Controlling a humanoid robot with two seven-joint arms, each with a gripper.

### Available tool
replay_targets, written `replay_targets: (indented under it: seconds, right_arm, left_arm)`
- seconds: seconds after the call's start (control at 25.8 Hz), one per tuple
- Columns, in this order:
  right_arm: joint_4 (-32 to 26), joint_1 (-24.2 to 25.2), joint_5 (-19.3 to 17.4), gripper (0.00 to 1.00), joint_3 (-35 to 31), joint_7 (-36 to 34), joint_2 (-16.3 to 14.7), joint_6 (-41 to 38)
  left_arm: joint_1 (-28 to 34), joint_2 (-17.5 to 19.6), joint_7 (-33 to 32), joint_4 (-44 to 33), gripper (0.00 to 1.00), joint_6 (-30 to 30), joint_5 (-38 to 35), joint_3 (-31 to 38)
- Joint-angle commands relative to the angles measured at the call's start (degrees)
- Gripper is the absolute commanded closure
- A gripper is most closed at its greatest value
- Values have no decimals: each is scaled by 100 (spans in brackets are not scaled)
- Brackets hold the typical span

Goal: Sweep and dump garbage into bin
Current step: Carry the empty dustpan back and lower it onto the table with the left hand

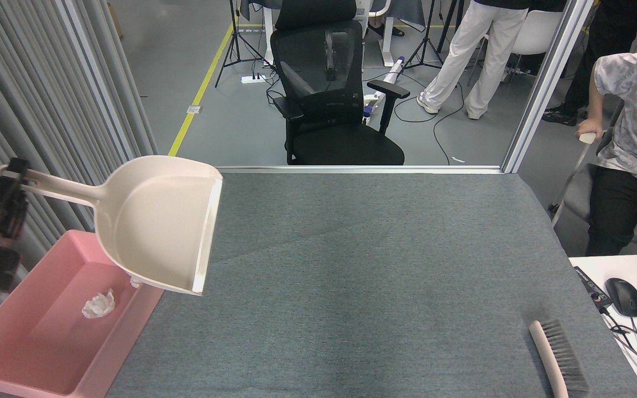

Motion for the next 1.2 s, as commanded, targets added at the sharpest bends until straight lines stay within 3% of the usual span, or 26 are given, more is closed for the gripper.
replay_targets:
  seconds: [0.0,0.19,0.47,0.58,0.81,0.93,1.16]
  right_arm:
    - [0,18,0,3,-14,20,8,8]
    - [0,71,-9,3,-41,11,35,-1]
    - [0,80,0,3,-32,11,-9,-10]
    - [0,80,0,3,-32,11,-18,-10]
    - [9,80,27,3,-23,11,-9,-10]
    - [18,62,44,3,-23,11,-27,-10]
    - [36,54,44,3,-5,20,-53,-1]
  left_arm:
    - [29,-488,34,-260,96,91,-536,-767]
    - [126,-1411,69,-260,96,223,-1257,-1198]
    - [284,-3160,105,153,96,786,-2812,-1233]
    - [530,-3599,96,153,96,795,-3226,-1233]
    - [662,-4320,175,715,97,865,-4360,-785]
    - [680,-4329,254,742,97,1216,-4368,-434]
    - [644,-4346,509,953,97,1260,-4333,331]
